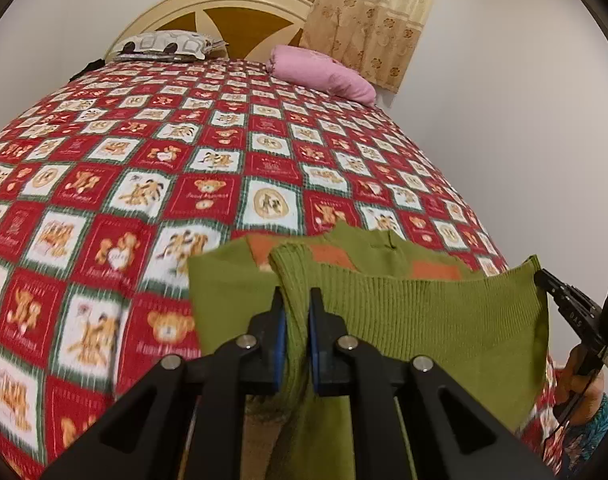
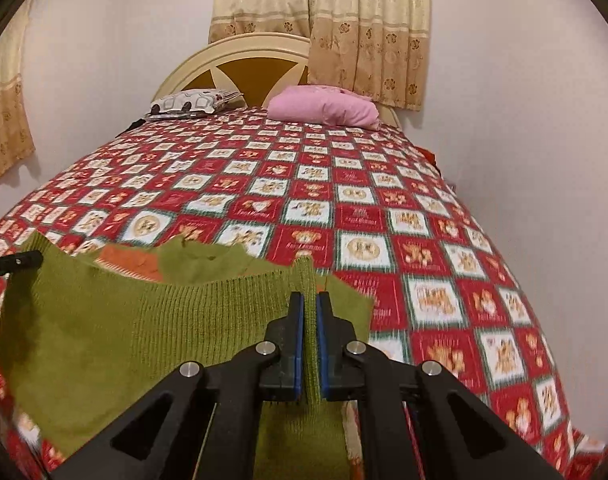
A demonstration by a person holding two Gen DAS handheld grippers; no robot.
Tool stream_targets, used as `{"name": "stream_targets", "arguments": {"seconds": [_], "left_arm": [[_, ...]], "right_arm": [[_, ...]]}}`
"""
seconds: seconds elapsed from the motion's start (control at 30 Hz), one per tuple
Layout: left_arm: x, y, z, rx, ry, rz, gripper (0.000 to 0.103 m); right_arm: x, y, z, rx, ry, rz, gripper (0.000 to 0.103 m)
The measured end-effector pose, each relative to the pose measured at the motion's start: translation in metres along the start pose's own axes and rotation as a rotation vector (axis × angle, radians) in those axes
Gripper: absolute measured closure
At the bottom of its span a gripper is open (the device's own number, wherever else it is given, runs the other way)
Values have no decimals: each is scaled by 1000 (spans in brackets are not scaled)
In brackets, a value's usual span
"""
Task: Fold small clothes
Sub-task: 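Carry the ribbed hem over the collar with both tools and release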
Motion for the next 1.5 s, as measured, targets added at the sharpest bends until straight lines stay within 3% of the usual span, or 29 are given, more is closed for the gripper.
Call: {"name": "stream_targets", "arguments": {"seconds": [0.3,0.43,0.5,0.63,0.73,0.77,0.8,0.83,0.87,0.9,1.0,1.07,1.1,1.13,1.17,1.2,1.27,1.4,1.5], "left_arm": [[-64,38,20,19,55,5,96],[-97,32,27,18,103,44,96],[-111,24,30,12,133,73,96],[-120,18,35,16,154,88,96],[-120,18,36,13,155,91,96],[-121,17,36,12,153,88,96],[-120,17,35,11,150,83,96],[-120,18,34,12,148,80,96],[-120,17,35,14,147,78,96],[-120,18,35,15,149,78,96],[-122,18,34,-4,167,84,96],[-124,18,33,-18,183,91,96],[-124,18,33,-24,188,94,95],[-124,18,32,-27,192,96,95],[-123,19,31,-34,192,99,95],[-123,19,31,-38,192,103,96],[-117,23,32,-32,196,90,97],[-110,37,38,-5,220,51,97],[-116,44,51,29,269,39,99]], "right_arm": [[-85,27,-5,-15,-68,9,98],[-121,24,-13,8,-159,8,103],[-143,13,-24,-17,-180,65,103],[-158,-3,-40,-93,-147,128,103],[-141,9,-50,-179,-100,99,102],[-130,13,-55,-217,-69,99,98],[-124,15,-56,-232,-41,104,80],[-117,15,-55,-241,1,111,49],[-111,14,-54,-242,33,116,38],[-107,11,-52,-232,48,126,35],[-118,-10,-34,-139,70,219,35],[-133,-22,-26,-69,30,262,46],[-146,-32,-20,-21,3,305,69],[-156,-40,-14,6,6,344,86],[-159,-39,-8,49,2,327,88],[-158,-39,-3,85,-3,324,97],[-152,-33,-4,89,-28,288,97],[-123,5,-21,-6,-46,132,97],[-129,21,-30,-45,-74,97,97]]}}
Point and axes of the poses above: each gripper's, at about its wrist camera, not at the fingertips, and x roughly against the way its jaws point, z to its left, y to its top, the point moved 9 cm from there along -x, roughly the way its jaws point, and after that the axes turned 12 degrees about -x, right-handed, at the moved point
